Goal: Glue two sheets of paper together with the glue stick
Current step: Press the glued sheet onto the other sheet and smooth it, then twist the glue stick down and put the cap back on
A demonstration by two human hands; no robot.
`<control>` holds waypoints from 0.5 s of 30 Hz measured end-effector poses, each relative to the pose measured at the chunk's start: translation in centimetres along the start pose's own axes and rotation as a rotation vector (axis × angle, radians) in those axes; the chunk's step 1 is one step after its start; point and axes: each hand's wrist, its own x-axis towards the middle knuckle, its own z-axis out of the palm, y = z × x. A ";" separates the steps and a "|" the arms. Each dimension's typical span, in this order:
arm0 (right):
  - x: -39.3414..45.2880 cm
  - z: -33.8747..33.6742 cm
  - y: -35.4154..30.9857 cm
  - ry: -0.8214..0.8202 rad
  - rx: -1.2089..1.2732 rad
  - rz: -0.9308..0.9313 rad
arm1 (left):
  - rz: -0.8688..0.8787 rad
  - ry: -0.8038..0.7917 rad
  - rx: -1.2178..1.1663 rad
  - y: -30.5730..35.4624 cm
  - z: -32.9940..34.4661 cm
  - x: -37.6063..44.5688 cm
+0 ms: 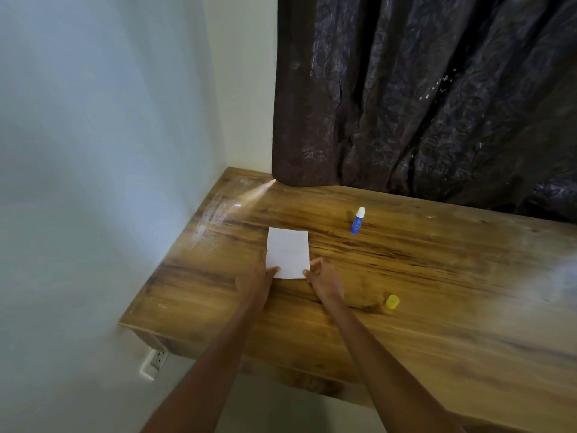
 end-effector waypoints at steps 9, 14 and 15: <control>-0.6 0.4 0.1 0.023 -0.073 -0.062 | 0.134 0.110 0.211 -1.2 0.4 -0.3; -0.7 -1.0 0.3 0.132 0.039 -0.081 | 0.231 0.198 0.152 0.8 1.1 -0.2; -0.6 -1.7 0.5 0.149 0.056 -0.081 | 0.267 0.200 0.141 1.6 1.3 -0.1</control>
